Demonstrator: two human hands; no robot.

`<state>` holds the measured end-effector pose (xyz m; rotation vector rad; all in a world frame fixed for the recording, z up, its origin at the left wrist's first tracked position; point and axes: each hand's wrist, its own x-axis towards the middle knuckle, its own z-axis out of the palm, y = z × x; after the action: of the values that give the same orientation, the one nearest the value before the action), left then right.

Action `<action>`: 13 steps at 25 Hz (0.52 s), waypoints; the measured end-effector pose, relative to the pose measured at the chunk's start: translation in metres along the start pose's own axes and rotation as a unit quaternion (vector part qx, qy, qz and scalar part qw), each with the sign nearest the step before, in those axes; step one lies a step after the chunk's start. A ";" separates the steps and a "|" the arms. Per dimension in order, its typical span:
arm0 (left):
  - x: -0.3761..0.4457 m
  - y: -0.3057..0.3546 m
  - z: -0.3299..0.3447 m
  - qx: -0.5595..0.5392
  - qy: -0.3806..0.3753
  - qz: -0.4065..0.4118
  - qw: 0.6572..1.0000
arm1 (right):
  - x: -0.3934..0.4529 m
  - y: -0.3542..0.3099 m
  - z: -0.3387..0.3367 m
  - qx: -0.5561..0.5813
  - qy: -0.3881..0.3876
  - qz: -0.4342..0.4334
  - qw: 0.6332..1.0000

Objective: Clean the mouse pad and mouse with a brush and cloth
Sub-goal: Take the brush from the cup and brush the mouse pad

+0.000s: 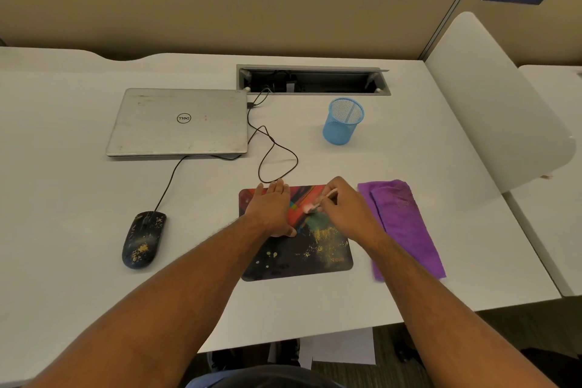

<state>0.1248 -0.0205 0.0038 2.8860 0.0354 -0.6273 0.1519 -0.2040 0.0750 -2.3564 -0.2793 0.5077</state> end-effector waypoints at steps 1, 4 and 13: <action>0.000 0.000 0.000 0.002 0.000 0.001 1.000 | 0.000 0.001 -0.001 -0.012 -0.017 0.009 1.000; 0.001 -0.001 0.000 0.002 -0.005 0.001 1.000 | 0.001 0.002 -0.011 -0.034 -0.019 0.008 0.999; 0.001 -0.002 0.001 0.003 -0.007 0.003 1.000 | -0.012 0.003 -0.009 -0.031 -0.070 -0.011 0.997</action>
<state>0.1251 -0.0193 0.0019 2.8862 0.0243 -0.6474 0.1452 -0.2158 0.0825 -2.3785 -0.3905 0.6631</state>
